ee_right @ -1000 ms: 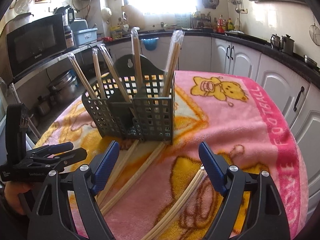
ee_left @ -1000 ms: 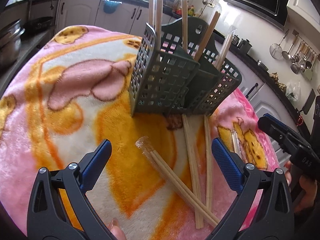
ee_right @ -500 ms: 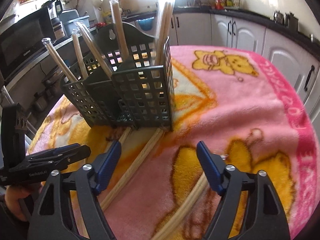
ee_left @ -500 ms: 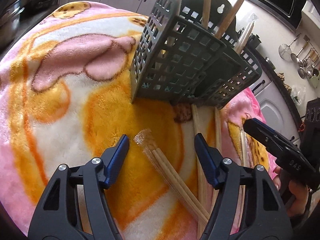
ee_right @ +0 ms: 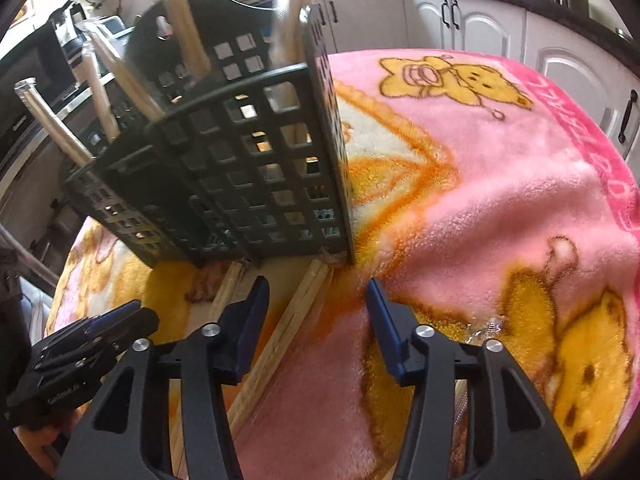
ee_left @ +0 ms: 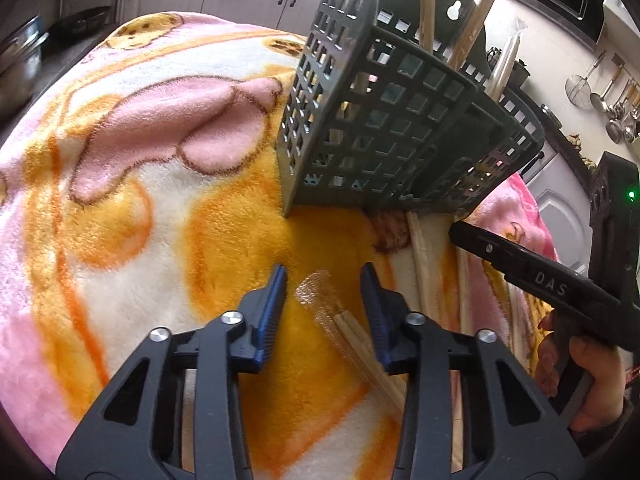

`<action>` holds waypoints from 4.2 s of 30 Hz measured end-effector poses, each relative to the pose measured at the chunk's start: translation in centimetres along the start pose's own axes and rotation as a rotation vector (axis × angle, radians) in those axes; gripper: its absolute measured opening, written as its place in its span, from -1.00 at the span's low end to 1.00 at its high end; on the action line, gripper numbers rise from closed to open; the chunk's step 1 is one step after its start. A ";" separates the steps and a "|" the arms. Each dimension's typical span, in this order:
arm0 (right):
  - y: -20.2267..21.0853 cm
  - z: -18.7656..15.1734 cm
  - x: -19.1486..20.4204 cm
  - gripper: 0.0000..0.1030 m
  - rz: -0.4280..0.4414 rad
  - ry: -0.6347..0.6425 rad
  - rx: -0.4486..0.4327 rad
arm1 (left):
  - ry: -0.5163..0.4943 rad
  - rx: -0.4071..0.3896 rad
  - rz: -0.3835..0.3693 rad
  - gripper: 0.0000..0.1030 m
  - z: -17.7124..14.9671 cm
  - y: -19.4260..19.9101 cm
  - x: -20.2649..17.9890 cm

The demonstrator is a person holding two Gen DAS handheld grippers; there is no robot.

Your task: Organize utensils

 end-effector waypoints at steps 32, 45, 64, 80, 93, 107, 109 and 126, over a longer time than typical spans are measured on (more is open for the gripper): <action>8.4 -0.8 0.0 -0.84 0.187 -0.048 -0.166 | 0.104 -0.087 -0.119 -0.97 0.0 5.2 3.1; 13.1 -0.9 3.9 -0.88 0.208 0.080 -0.258 | 0.055 -0.197 -0.186 -0.98 1.6 9.9 -0.2; 18.0 -0.1 6.5 -0.88 0.217 0.160 -0.379 | -0.021 -0.320 -0.289 -0.98 4.3 15.1 -3.9; 20.8 1.2 8.0 -0.88 0.227 0.211 -0.462 | -0.072 -0.407 -0.338 -0.98 7.3 18.3 -5.7; 23.3 3.9 9.8 -0.88 0.227 0.281 -0.538 | -0.127 -0.488 -0.357 -0.98 10.3 21.2 -7.3; 24.9 7.9 10.8 -0.88 0.231 0.303 -0.623 | -0.120 -0.587 -0.348 -0.98 14.6 23.3 -7.7; 25.1 8.7 10.9 -0.88 0.230 0.305 -0.636 | -0.116 -0.602 -0.345 -0.98 15.4 23.6 -7.6; 23.4 14.2 12.3 -0.88 0.185 0.337 -0.697 | -0.052 -0.639 -0.338 -0.98 19.8 22.4 -5.7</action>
Point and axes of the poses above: each gripper's, at about its wrist camera, not at the fingertips, and y roughly against the way its jaws point, x to its left, z to its top, the point moved 3 cm from there along -y, roughly the way its jaws point, and after that the axes turned 7 degrees about z, right-handed, at the moved point
